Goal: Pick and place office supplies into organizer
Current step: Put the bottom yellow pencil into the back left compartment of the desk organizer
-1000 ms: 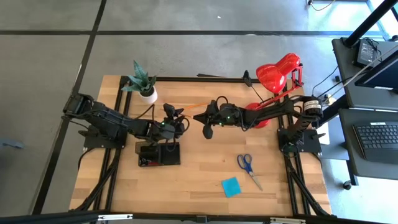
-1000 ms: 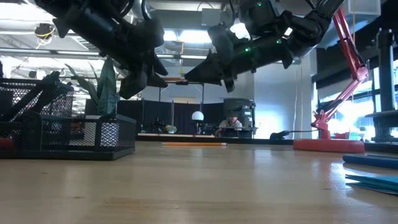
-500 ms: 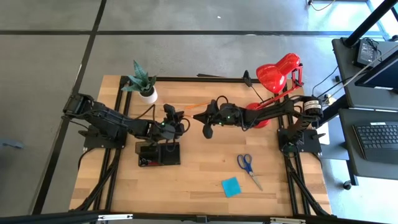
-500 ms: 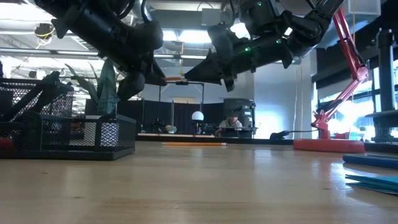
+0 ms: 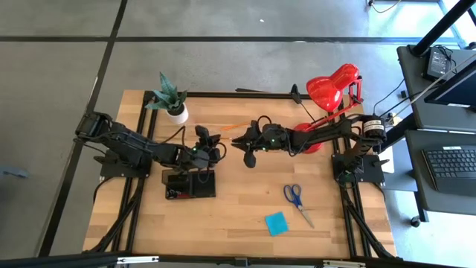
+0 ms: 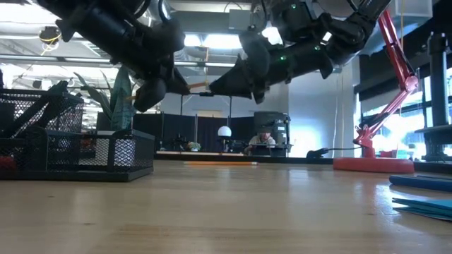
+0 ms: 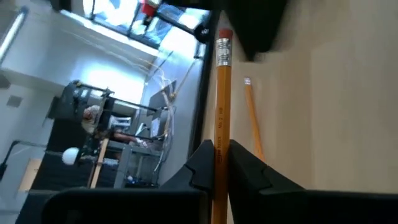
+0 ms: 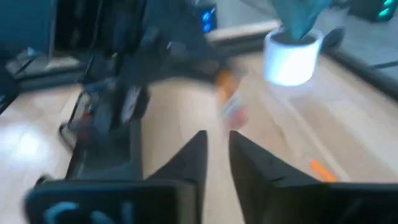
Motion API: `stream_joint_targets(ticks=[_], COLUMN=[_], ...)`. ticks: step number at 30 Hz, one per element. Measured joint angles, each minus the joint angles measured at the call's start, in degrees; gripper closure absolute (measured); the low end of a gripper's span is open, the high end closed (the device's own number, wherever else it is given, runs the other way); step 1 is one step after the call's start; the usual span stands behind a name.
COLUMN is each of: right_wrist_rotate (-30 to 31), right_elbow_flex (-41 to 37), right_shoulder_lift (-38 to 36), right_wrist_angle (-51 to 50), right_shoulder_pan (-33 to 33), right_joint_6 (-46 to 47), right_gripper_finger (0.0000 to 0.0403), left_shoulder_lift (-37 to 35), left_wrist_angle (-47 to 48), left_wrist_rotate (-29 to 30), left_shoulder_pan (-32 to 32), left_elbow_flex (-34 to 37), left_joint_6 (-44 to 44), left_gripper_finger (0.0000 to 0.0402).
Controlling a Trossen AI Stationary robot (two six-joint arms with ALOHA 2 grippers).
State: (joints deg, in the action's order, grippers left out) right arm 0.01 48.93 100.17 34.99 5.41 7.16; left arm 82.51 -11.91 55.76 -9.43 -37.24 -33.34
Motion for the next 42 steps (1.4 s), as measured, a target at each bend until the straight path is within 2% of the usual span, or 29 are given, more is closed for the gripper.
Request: stream_joint_targets(ticks=[7,10,14,21,24,26,28,32,36,42], right_wrist_rotate=[-0.13,-0.04,0.03,0.24,0.28,0.31,0.31,0.32,0.33,0.33], right_elbow_flex=[-0.07,-0.07,-0.09,-0.09,-0.09,-0.09,-0.09,-0.09,-0.09,-0.09], right_shoulder_lift=[0.06,0.06,0.06,0.06,0.06,0.06,0.06,0.06,0.06,0.06], right_wrist_angle=[-3.55,-8.1,-10.97,-12.21,-13.06,-13.5,-13.75,-13.75,-13.86,-13.89], right_shoulder_pan=[-0.06,-0.04,-0.07,-0.07,-0.07,-0.07,-0.04,-0.04,-0.04,-0.04], right_joint_6=[-1.8,-2.21,-2.51,-3.15,-3.36,-3.37,-3.37,-3.34,-3.2,-3.02], right_gripper_finger=[0.0218,0.018,0.0151,0.0142,0.0142,0.0142,0.0142,0.0142,0.0142,0.0142], left_shoulder_lift=[-2.26,-6.91,-15.98,-33.81,-39.43,-42.39,-45.28,-49.69,-51.61,-52.14], left_wrist_angle=[3.0,6.71,10.37,18.33,18.53,17.68,15.39,7.29,-1.2,-4.21], left_wrist_rotate=[0.01,-3.73,-7.02,-18.31,-22.97,-22.11,-18.82,-15.35,-15.18,-10.77], left_shoulder_pan=[-0.11,-0.07,-0.3,-3.23,-6.48,-9.19,-12.07,-18.14,-23.66,-30.42], left_elbow_flex=[-0.06,-0.06,-0.04,-0.02,1.55,4.07,7.21,14.35,19.91,25.07], left_joint_6=[7.26,14.43,22.7,37.84,40.58,40.74,41.85,42.45,40.27,40.73], left_gripper_finger=[0.0385,0.0385,0.0385,0.0385,0.0385,0.0385,0.0385,0.0385,0.0385,0.0385])
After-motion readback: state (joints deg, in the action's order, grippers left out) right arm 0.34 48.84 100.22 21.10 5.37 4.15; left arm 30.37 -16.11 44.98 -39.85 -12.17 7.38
